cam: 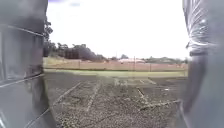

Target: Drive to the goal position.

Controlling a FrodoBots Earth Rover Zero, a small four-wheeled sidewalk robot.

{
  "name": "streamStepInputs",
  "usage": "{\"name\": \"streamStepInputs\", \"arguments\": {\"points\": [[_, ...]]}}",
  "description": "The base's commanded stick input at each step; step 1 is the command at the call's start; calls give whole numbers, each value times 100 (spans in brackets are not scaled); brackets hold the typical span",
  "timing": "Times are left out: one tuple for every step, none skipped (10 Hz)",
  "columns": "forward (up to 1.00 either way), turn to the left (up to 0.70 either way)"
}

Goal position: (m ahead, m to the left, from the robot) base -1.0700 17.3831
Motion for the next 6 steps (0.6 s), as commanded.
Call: {"name": "streamStepInputs", "arguments": {"points": [[50, 0], [50, 0], [50, 0], [50, 0], [50, 0], [50, 0]]}}
